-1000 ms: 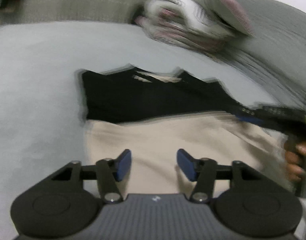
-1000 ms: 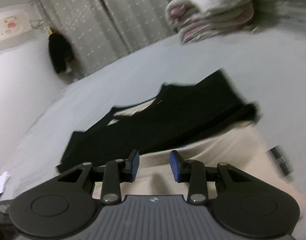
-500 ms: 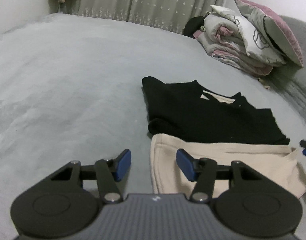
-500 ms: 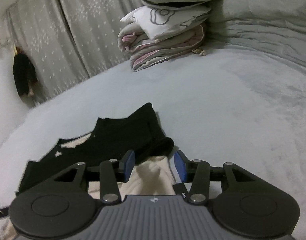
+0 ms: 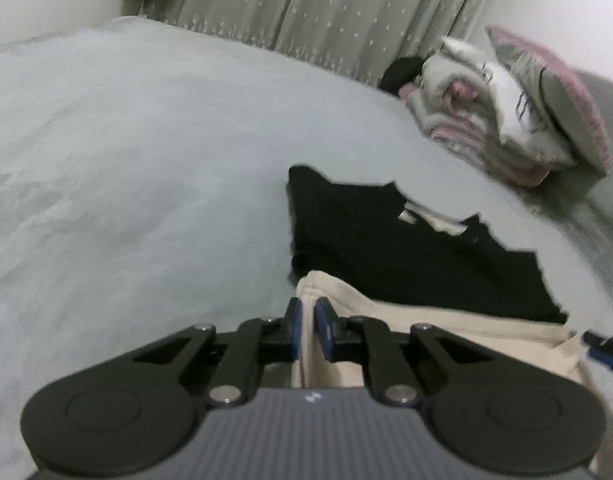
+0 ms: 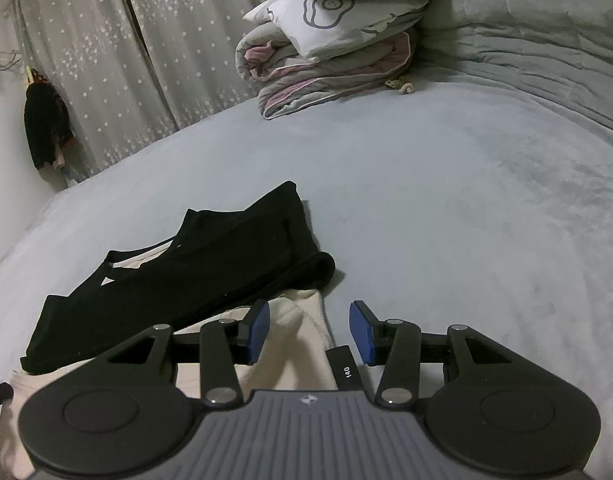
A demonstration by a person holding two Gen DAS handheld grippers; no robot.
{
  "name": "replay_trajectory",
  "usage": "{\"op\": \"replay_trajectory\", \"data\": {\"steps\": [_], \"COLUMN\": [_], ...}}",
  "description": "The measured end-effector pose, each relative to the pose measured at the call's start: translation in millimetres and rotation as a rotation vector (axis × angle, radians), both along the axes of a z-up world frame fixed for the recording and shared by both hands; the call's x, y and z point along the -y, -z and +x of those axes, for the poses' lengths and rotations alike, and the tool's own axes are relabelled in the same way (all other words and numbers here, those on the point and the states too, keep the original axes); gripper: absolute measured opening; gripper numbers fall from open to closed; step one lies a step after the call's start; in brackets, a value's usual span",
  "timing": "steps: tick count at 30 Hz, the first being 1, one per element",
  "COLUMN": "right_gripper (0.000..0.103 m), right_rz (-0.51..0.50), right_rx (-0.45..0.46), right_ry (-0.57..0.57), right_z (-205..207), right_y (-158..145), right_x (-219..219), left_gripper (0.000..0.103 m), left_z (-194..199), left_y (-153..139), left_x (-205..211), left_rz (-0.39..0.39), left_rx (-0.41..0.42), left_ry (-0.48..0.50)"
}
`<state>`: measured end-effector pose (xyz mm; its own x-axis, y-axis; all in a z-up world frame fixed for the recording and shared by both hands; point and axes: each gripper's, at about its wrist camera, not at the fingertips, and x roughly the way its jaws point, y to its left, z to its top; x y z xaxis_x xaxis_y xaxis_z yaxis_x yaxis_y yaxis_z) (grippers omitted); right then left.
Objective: Fold clothes
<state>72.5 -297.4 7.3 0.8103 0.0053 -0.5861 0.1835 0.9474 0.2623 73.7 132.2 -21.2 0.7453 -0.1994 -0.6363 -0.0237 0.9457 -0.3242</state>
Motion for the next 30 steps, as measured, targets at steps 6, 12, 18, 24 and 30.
{"op": "replay_trajectory", "data": {"steps": [6, 12, 18, 24, 30], "right_gripper": [0.045, 0.045, 0.045, 0.043, 0.014], "right_rz": [-0.010, 0.001, -0.010, -0.121, -0.260], "right_rx": [-0.011, -0.029, -0.024, -0.021, 0.016], "right_ry": [-0.024, -0.079, -0.103, -0.134, -0.140], "right_z": [-3, -3, 6, 9, 0], "right_y": [-1, 2, 12, 25, 19], "right_x": [6, 9, -1, -21, -38], "left_gripper": [0.010, 0.010, 0.010, 0.010, 0.010], "left_z": [4, 4, 2, -1, -5], "left_y": [4, 6, 6, 3, -1], "left_x": [1, 4, 11, 14, 13], "left_rz": [-0.005, 0.013, 0.063, 0.101, 0.106], "left_rx": [-0.018, -0.018, -0.003, 0.012, 0.028], "left_ry": [-0.001, 0.000, 0.005, 0.020, 0.021]}}
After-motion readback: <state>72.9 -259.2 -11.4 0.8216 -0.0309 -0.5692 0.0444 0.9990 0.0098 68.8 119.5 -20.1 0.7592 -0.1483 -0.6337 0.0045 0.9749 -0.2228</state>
